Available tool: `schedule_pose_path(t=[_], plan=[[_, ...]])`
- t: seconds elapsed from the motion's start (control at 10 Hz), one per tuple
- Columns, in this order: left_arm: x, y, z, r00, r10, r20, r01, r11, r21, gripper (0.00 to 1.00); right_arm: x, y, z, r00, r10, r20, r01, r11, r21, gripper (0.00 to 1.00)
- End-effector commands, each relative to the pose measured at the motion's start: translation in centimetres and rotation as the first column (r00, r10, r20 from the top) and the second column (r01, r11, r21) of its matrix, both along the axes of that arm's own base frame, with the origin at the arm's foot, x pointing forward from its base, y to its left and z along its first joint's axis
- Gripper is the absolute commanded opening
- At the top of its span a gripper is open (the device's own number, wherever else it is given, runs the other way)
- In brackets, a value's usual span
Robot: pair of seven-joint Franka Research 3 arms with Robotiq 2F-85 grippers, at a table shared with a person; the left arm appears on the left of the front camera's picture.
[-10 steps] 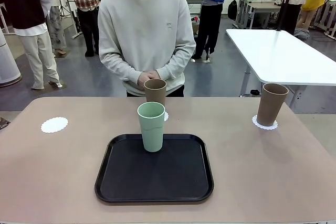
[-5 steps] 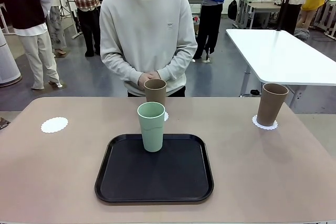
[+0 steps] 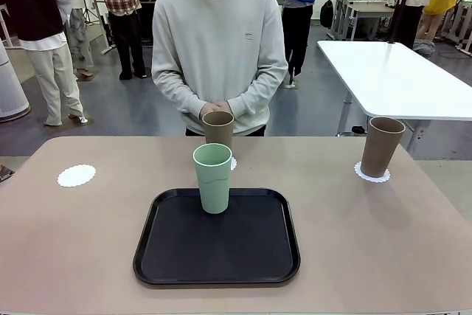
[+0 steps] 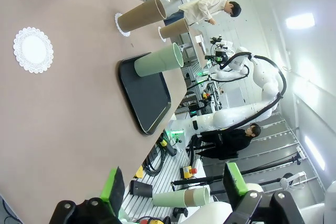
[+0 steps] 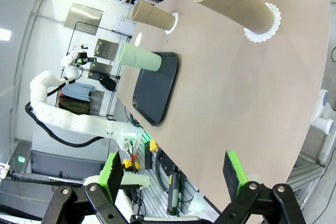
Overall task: Place coasters on the table and set cups on them.
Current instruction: Take one Reusable plastic cup from the Flat Tray and place it on a coaster set by the human.
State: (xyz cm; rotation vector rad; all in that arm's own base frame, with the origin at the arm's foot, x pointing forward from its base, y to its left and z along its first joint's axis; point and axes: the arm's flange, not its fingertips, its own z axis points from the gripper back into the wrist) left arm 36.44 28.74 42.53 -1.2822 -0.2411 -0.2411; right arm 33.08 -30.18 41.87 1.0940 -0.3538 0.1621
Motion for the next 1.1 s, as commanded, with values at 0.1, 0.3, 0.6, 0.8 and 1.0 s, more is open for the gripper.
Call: schedule_pose_path(t=[0.1, 0.3, 0.6, 0.8, 1.0], plan=[[0.0, 0.0, 0.0, 1.000, 0.000, 0.000, 0.000, 1.000, 0.000, 1.00, 0.0, 0.1, 0.0, 1.000, -0.001, 0.001, 0.001, 1.000, 0.000, 1.00], [1.3, -3.4, 4.2, 0.986, 0.031, 0.165, -0.061, 0.983, 0.175, 1.00, 0.0, 0.1, 0.0, 1.000, -0.001, 0.001, 0.001, 1.000, 0.000, 1.00], [2.3, -12.7, 9.3, 0.878, -0.061, 0.474, -0.166, 0.892, 0.421, 1.00, 0.0, 0.1, 0.0, 1.000, -0.001, 0.001, 0.001, 1.000, 0.000, 1.00], [1.0, -20.2, 11.7, 0.755, -0.234, 0.613, -0.216, 0.793, 0.569, 1.00, 0.0, 0.1, 0.0, 1.000, -0.001, 0.001, 0.001, 1.000, 0.000, 1.00], [-1.1, -27.0, 12.0, 0.621, -0.444, 0.646, -0.180, 0.722, 0.669, 1.00, 0.0, 0.1, 0.0, 1.000, -0.001, 0.001, 0.001, 1.000, 0.000, 1.00]])
